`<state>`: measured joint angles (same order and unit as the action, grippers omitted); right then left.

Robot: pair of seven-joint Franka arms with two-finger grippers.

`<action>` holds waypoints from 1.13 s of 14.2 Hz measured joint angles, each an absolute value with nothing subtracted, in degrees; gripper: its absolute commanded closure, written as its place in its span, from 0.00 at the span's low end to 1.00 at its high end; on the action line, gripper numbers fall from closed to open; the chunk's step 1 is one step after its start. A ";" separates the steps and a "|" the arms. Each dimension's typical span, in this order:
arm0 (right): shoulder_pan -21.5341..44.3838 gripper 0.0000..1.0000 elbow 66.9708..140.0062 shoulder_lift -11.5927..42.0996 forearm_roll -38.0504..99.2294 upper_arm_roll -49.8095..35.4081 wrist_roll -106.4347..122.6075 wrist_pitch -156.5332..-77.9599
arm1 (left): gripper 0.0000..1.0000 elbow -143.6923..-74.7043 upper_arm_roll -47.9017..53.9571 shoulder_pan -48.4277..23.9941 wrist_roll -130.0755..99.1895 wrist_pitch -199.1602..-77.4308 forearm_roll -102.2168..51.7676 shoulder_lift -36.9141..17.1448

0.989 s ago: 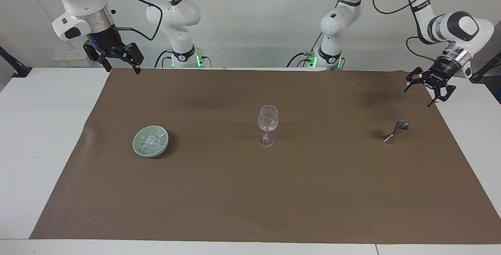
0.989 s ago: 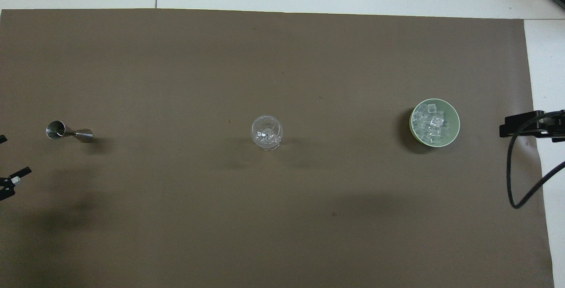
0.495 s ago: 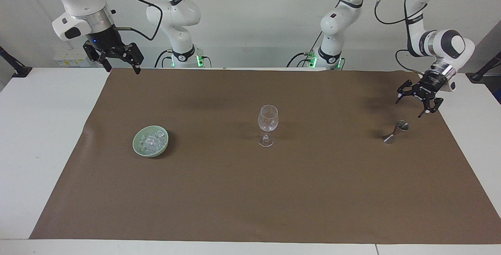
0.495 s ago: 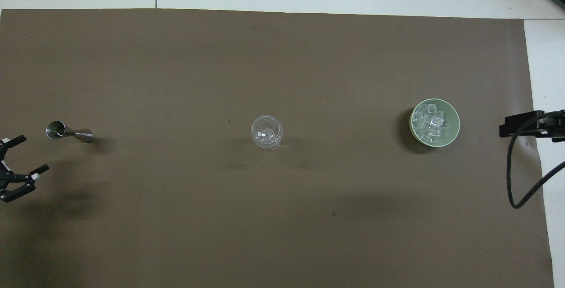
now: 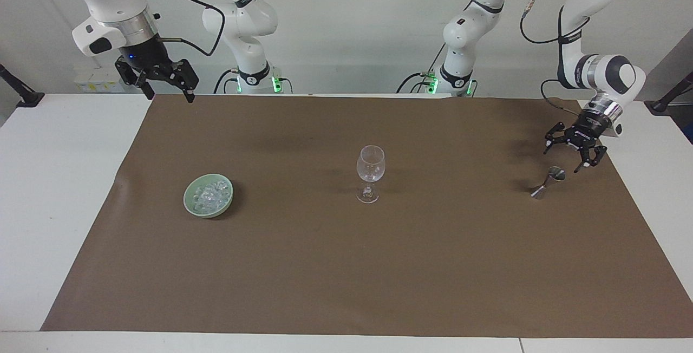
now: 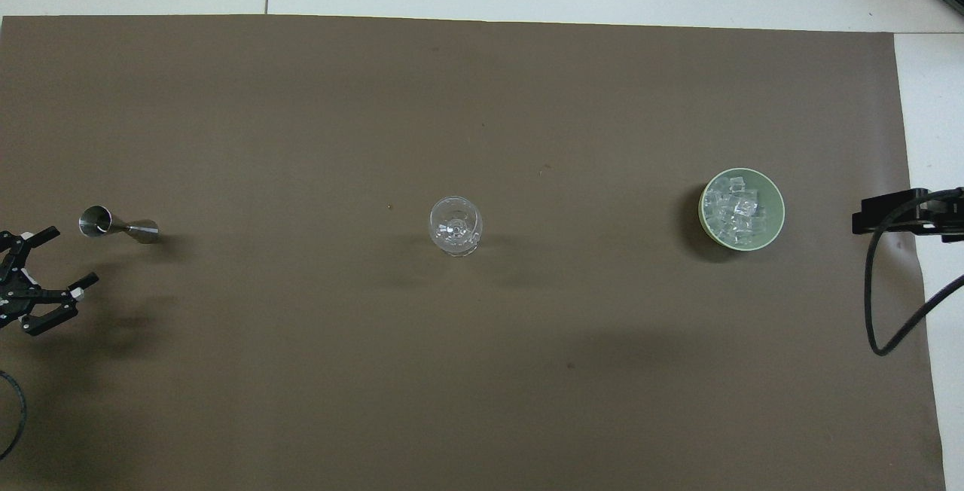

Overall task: Pour wine and add ice with both arms
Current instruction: 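Move the left gripper forward to the silver jigger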

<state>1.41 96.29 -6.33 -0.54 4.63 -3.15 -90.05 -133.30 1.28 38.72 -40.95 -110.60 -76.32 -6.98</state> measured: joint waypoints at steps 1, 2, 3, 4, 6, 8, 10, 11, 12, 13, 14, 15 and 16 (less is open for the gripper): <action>1.41 0.00 96.29 -6.33 -0.54 4.63 -3.15 -90.05 | 0.00 -133.29 1.30 38.48 -40.63 -110.85 -76.82 -7.26; 1.41 0.00 96.29 -6.33 -0.54 4.63 -3.15 -90.05 | 0.00 -133.29 1.32 38.38 -40.24 -110.95 -77.42 -7.61; 1.41 0.00 96.29 -6.33 -0.54 4.63 -3.15 -90.05 | 0.00 -133.29 1.33 38.21 -39.56 -110.99 -78.22 -8.04; 1.41 0.00 96.29 -6.33 -0.54 4.63 -3.15 -90.05 | 0.00 -133.28 1.33 37.88 -38.93 -111.05 -79.14 -8.57; 1.41 0.00 96.29 -6.33 -0.54 4.63 -3.15 -90.05 | 0.00 -133.28 1.42 37.55 -38.36 -111.15 -80.70 -9.46; 1.41 0.00 96.29 -6.33 -0.54 4.63 -3.15 -90.05 | 0.00 -133.27 1.43 37.45 -38.15 -111.43 -81.86 -10.15; 1.41 0.00 96.29 -6.33 -0.54 4.63 -3.15 -90.05 | 0.00 -133.26 1.42 37.19 -38.13 -111.67 -82.60 -10.80; 1.41 0.00 96.29 -6.33 -0.54 4.63 -3.15 -90.05 | 0.00 -133.26 1.43 36.97 -38.11 -111.74 -83.15 -11.05; 1.41 0.00 96.29 -6.33 -0.54 4.63 -3.15 -90.05 | 0.00 -133.26 1.45 36.81 -38.08 -111.83 -83.76 -11.23; 1.41 0.00 96.29 -6.33 -0.54 4.63 -3.15 -90.05 | 0.00 -133.26 1.45 36.66 -38.07 -112.03 -84.20 -11.33; 1.41 0.00 96.29 -6.33 -0.54 4.63 -3.15 -90.05 | 0.00 -133.26 1.44 36.46 -38.06 -112.29 -84.60 -11.39; 1.41 0.00 96.29 -6.33 -0.54 4.63 -3.15 -90.05 | 0.00 -133.26 1.46 36.22 -38.03 -112.50 -85.03 -11.44; 1.41 0.00 96.29 -6.33 -0.54 4.63 -3.15 -90.05 | 0.00 -133.26 1.49 36.04 -38.00 -112.60 -85.55 -11.52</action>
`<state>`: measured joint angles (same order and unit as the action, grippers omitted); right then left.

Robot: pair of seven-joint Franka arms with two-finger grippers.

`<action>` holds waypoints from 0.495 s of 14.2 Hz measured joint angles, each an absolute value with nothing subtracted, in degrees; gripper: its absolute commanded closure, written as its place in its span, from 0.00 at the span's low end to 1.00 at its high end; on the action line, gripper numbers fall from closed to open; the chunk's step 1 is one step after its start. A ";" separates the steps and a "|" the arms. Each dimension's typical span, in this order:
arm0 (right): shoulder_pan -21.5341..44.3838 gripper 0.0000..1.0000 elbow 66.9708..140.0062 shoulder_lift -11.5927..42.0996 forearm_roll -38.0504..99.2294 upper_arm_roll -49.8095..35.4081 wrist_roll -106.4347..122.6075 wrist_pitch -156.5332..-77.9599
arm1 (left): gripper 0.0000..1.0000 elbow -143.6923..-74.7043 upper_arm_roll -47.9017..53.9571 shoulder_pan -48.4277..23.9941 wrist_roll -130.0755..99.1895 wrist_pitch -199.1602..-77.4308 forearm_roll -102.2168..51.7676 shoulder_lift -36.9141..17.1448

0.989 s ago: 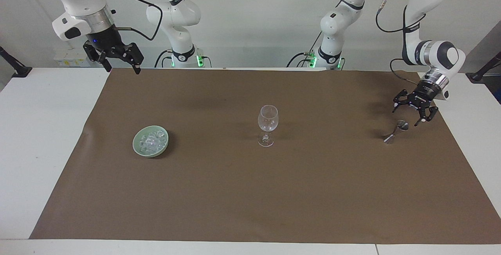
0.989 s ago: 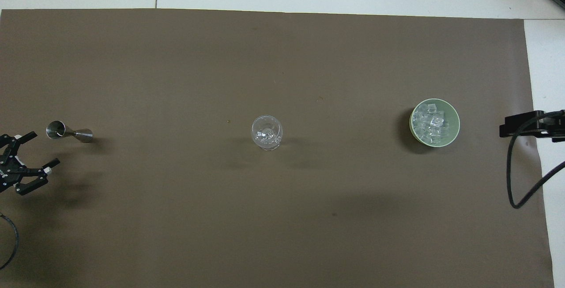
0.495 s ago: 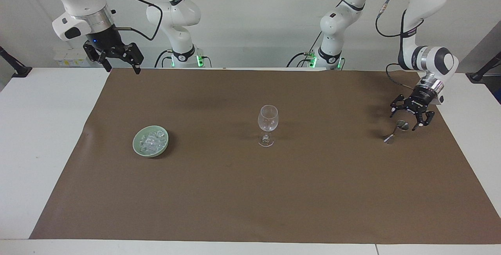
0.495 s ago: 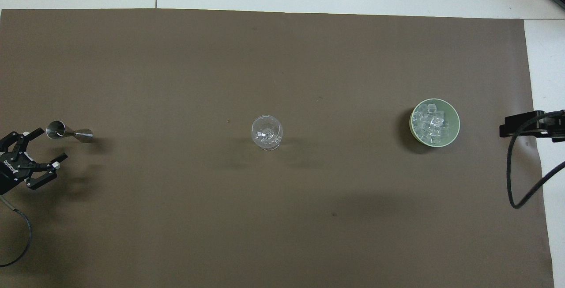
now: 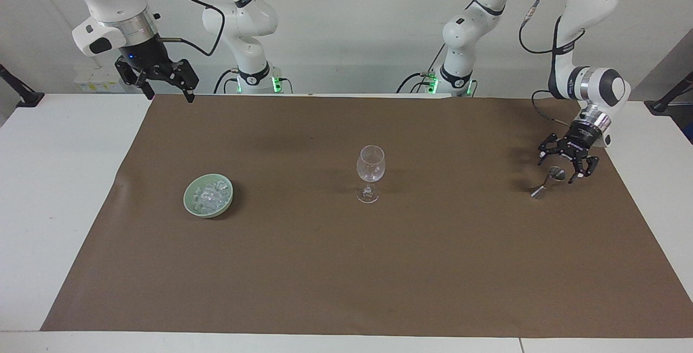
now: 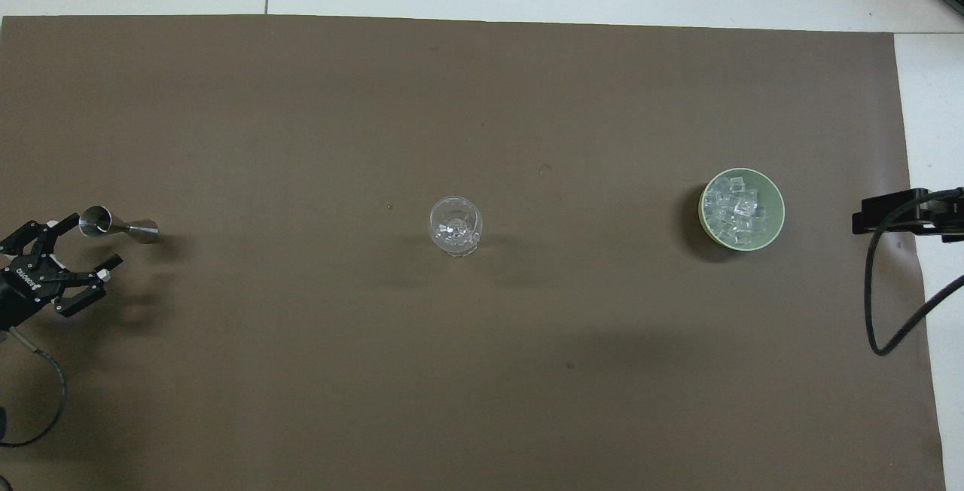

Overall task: Pour wine and add ice with both arms
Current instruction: 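Move the left gripper forward to the silver jigger, then close the left gripper around the silver jigger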

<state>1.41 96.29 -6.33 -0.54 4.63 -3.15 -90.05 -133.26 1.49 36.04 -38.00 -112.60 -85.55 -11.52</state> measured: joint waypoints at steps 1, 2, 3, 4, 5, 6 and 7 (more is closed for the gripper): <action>1.41 0.00 96.29 -6.33 -0.54 4.63 -3.15 -90.05 | 0.00 -133.26 1.49 35.86 -37.85 -112.68 -85.94 -11.71; 1.41 0.00 96.29 -6.33 -0.54 4.63 -3.15 -90.05 | 0.00 -133.26 1.48 35.68 -37.50 -112.73 -86.43 -12.00; 1.41 0.00 96.29 -6.33 -0.54 4.63 -3.15 -90.05 | 0.00 -133.27 1.48 35.58 -37.02 -112.76 -86.86 -12.29; 1.41 0.00 96.29 -6.33 -0.54 4.63 -3.15 -90.05 | 0.00 -133.27 1.48 35.54 -36.69 -112.77 -87.22 -12.59; 1.41 0.00 96.29 -6.33 -0.54 4.63 -3.15 -90.05 | 0.00 -133.27 1.48 35.53 -36.22 -112.78 -87.69 -12.84; 1.41 0.00 96.29 -6.33 -0.54 4.63 -3.15 -90.05 | 0.00 -133.28 1.48 35.51 -35.77 -112.79 -88.01 -13.13; 1.42 0.00 96.29 -6.33 -0.54 4.63 -3.15 -90.05 | 0.00 -133.28 1.48 35.50 -35.45 -112.79 -88.26 -13.48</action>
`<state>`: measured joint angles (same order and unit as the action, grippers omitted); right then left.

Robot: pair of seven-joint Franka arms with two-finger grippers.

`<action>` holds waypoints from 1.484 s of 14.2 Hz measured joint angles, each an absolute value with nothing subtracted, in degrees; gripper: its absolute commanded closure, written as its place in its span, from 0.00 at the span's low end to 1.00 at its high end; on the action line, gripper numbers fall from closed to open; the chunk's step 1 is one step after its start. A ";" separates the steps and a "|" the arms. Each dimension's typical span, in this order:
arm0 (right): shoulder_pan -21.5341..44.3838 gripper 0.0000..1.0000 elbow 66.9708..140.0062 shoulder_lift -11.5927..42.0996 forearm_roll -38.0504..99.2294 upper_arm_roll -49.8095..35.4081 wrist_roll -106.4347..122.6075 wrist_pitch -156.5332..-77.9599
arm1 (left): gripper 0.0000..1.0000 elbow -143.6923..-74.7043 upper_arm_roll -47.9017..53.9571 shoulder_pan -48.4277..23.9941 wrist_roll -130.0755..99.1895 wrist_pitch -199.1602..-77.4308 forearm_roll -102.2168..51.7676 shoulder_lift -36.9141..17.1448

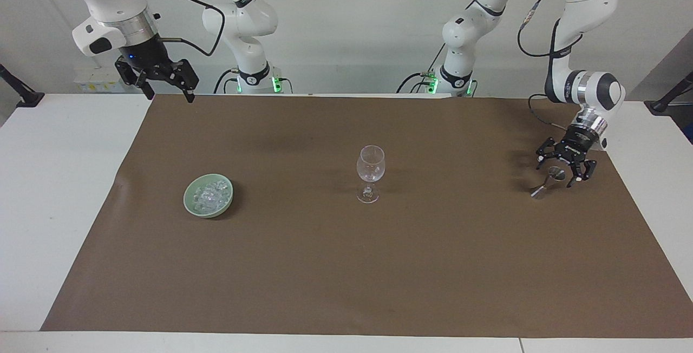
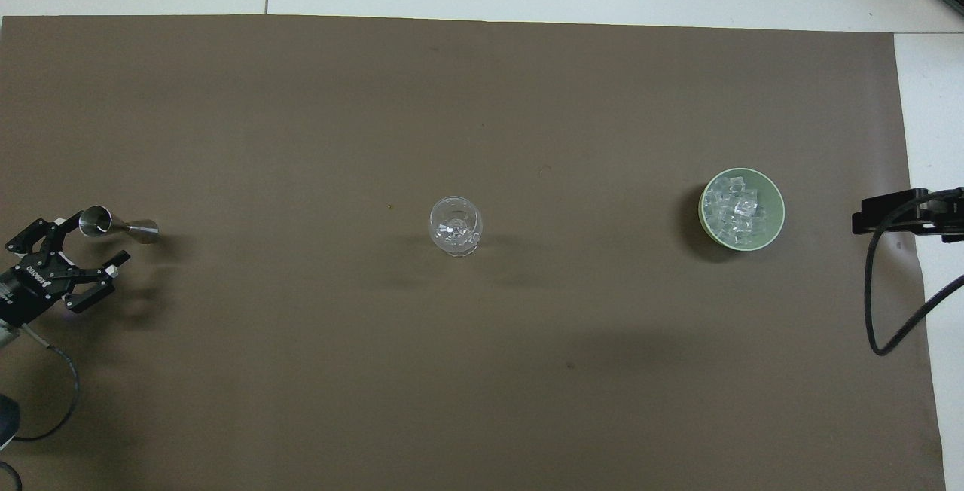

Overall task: Pour wine and add ice with both arms
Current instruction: 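Close the left gripper around the silver jigger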

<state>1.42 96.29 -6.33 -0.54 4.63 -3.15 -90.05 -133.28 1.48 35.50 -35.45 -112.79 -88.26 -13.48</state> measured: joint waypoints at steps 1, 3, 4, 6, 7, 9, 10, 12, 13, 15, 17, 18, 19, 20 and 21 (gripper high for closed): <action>1.41 0.00 96.29 -6.33 -0.54 4.63 -3.15 -90.05 | 0.00 -133.28 1.48 35.48 -35.06 -112.79 -88.70 -13.80; 1.41 0.00 96.29 -6.33 -0.54 4.63 -3.15 -90.05 | 0.00 -133.30 1.48 35.32 -34.27 -112.79 -89.67 -14.42; 1.41 0.00 96.29 -6.33 -0.54 4.63 -3.15 -90.05 | 0.00 -133.33 1.48 35.15 -33.72 -112.79 -90.18 -14.78; 1.41 0.00 96.29 -6.33 -0.54 4.63 -3.15 -90.05 | 0.00 -133.33 1.48 34.85 -32.84 -112.79 -90.84 -15.53; 1.41 0.00 96.29 -6.33 -0.54 4.63 -3.15 -90.05 | 0.00 -133.33 1.49 34.77 -32.41 -112.78 -91.14 -15.80; 1.41 0.00 96.29 -6.33 -0.54 4.63 -3.15 -90.05 | 0.00 -133.33 1.51 34.72 -32.22 -112.78 -91.27 -15.99; 1.41 0.00 96.29 -6.33 -0.54 4.63 -3.15 -90.05 | 0.00 -133.33 1.51 34.72 -32.22 -112.75 -91.43 -16.00; 1.41 0.00 96.29 -6.33 -0.54 4.63 -3.15 -90.05 | 0.00 -133.34 1.55 34.71 -32.22 -112.65 -92.12 -16.04; 1.41 0.00 96.29 -6.33 -0.54 4.63 -3.15 -90.05 | 0.00 -133.36 1.56 34.70 -32.22 -112.55 -92.59 -16.13; 1.41 0.00 96.29 -6.33 -0.54 4.63 -3.15 -90.05 | 0.00 -133.40 1.59 34.69 -32.19 -112.18 -93.24 -16.62; 1.41 0.00 96.29 -6.33 -0.54 4.63 -3.15 -90.05 | 0.00 -133.40 1.60 34.69 -32.07 -111.74 -93.44 -17.13; 1.41 0.00 96.29 -6.33 -0.54 4.63 -3.15 -90.05 | 0.00 -133.40 1.60 34.69 -32.00 -111.58 -93.53 -17.25; 1.41 0.00 96.29 -6.33 -0.54 4.63 -3.15 -90.05 | 0.00 -133.40 1.60 34.69 -31.98 -111.42 -93.70 -17.30; 1.41 0.00 96.29 -6.33 -0.54 4.63 -3.15 -90.05 | 0.00 -133.40 1.60 34.69 -31.93 -111.11 -93.88 -17.35; 1.41 0.00 96.29 -6.33 -0.54 4.63 -3.15 -90.05 | 0.00 -133.40 1.59 34.69 -31.74 -110.67 -94.15 -17.39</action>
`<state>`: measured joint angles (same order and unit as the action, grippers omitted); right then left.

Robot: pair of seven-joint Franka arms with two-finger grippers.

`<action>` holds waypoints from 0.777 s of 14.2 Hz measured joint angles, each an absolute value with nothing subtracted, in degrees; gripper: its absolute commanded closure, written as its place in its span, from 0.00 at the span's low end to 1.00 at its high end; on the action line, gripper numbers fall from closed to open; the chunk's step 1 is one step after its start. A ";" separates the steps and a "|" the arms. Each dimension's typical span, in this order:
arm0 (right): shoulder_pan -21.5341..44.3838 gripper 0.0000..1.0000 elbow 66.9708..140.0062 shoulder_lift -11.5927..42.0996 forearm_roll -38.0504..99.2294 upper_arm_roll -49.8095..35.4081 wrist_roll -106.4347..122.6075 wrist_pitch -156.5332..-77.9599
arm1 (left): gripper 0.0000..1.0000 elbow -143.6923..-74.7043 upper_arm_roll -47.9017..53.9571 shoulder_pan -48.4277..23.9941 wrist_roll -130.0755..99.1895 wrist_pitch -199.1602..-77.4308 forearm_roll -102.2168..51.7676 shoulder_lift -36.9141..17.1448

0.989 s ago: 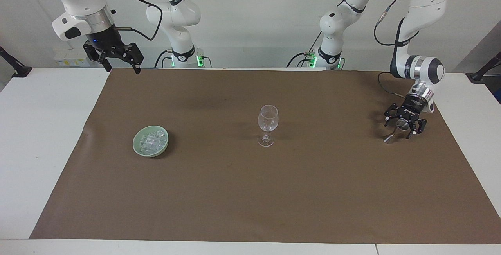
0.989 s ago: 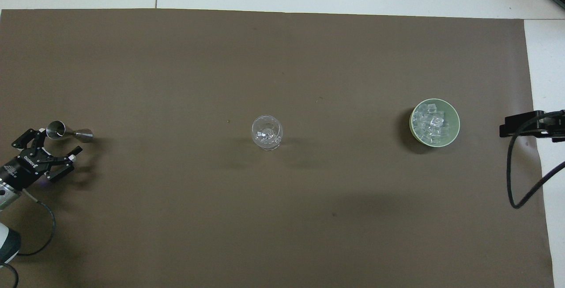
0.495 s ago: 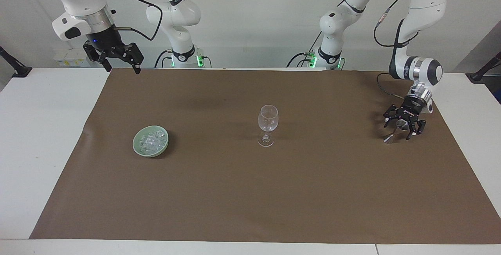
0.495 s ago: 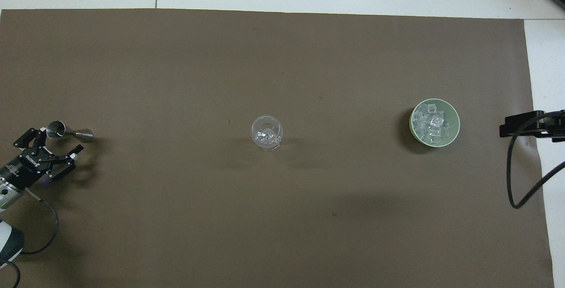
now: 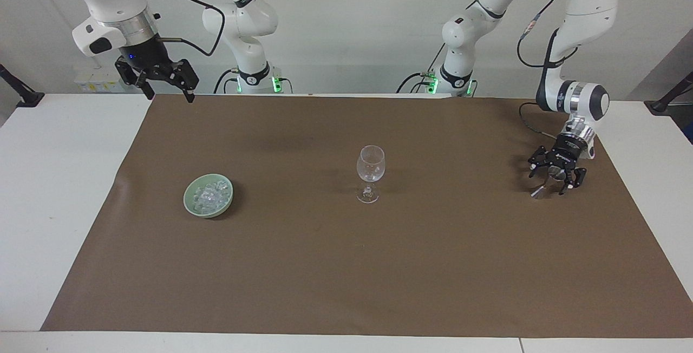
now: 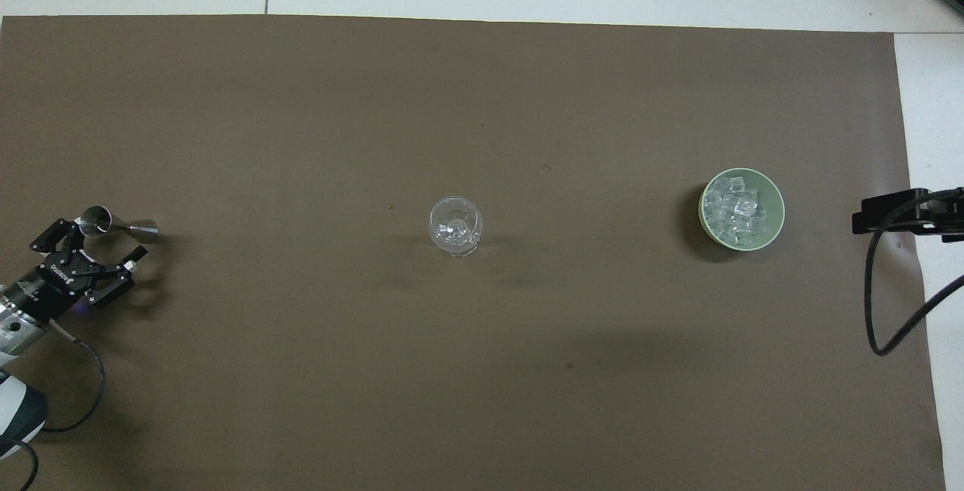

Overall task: Pour wine and add ice with both arms
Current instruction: 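Close the left gripper around the silver jigger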

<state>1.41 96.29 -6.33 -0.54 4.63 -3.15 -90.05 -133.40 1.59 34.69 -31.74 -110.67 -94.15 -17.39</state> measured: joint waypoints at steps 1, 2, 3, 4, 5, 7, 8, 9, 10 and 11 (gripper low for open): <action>1.41 0.00 96.29 -6.33 -0.54 4.63 -3.15 -90.05 | 0.00 -133.40 1.58 34.69 -31.53 -110.48 -94.44 -17.44; 1.41 0.00 96.29 -6.33 -0.54 4.63 -3.15 -90.05 | 0.00 -133.41 1.58 34.69 -31.45 -110.39 -94.60 -17.49; 1.41 0.00 96.29 -6.33 -0.54 4.63 -3.15 -90.05 | 0.00 -133.41 1.57 34.69 -31.43 -110.32 -94.73 -17.58; 1.41 0.00 96.29 -6.33 -0.54 4.63 -3.15 -90.05 | 0.00 -133.41 1.57 34.69 -31.41 -110.27 -94.83 -17.69; 1.41 0.00 96.29 -6.33 -0.54 4.63 -3.15 -90.05 | 0.00 -133.41 1.57 34.69 -31.40 -110.22 -94.88 -17.82; 1.41 0.00 96.29 -6.33 -0.54 4.63 -3.15 -90.05 | 0.10 -133.44 1.57 34.69 -31.36 -110.13 -95.13 -18.09; 1.41 0.00 96.29 -6.33 -0.54 4.63 -3.15 -90.05 | 0.14 -133.47 1.57 34.69 -31.35 -110.03 -95.34 -18.19; 1.41 0.00 96.29 -6.33 -0.54 4.63 -3.15 -90.05 | 0.15 -133.48 1.57 34.69 -31.29 -109.83 -95.50 -18.23; 1.41 0.00 96.29 -6.33 -0.54 4.63 -3.15 -90.05 | 0.17 -133.49 1.57 34.69 -31.28 -109.67 -95.58 -18.24; 1.41 0.00 96.29 -6.33 -0.54 4.63 -3.15 -90.05 | 0.17 -133.49 1.55 34.69 -31.27 -109.52 -95.69 -18.24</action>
